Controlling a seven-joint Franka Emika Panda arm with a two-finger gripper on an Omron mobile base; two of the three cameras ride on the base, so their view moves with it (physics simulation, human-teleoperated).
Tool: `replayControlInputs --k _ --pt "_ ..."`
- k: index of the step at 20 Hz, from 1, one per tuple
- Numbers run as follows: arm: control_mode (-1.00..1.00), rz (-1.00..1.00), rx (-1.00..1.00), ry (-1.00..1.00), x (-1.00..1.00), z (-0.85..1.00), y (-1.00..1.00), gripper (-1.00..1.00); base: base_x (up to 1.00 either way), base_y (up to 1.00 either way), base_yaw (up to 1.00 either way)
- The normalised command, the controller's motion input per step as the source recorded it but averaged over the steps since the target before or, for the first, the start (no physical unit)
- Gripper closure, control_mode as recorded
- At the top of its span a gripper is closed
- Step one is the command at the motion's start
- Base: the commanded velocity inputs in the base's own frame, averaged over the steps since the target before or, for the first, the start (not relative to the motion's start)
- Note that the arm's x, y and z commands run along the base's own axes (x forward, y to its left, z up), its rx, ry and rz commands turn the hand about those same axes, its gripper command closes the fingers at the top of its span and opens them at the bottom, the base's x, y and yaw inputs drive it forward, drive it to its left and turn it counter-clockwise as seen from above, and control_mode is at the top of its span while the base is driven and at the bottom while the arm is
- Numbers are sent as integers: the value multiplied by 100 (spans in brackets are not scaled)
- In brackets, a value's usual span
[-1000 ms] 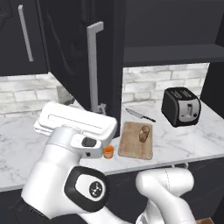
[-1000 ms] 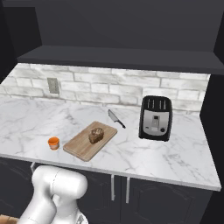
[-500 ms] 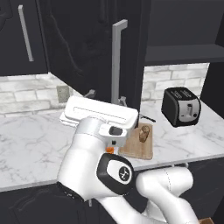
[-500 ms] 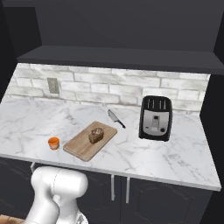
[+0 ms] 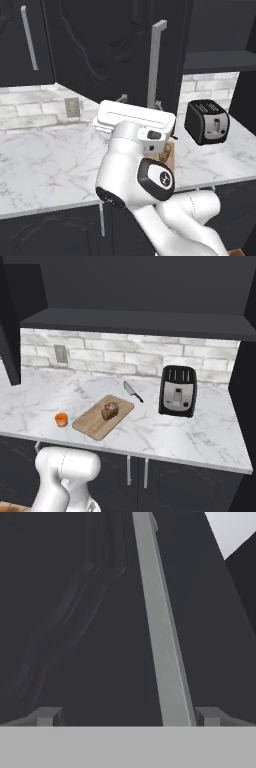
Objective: Pick the bread, place it on the cutting board, pick the jam, place it on the counter, and close the cabinet.
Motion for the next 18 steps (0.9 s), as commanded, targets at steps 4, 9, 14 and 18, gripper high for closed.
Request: replayControlInputs --k 4,9,14,18 --pt "-100 3 0 0 43 0 -38 -100 0 0 0" --pt "-100 5 0 0 39 0 -47 -100 0 0 0" --pt "-100 5 0 0 39 0 -44 -100 0 0 0" --pt "-100 5 0 0 32 0 -39 -100 0 0 0"
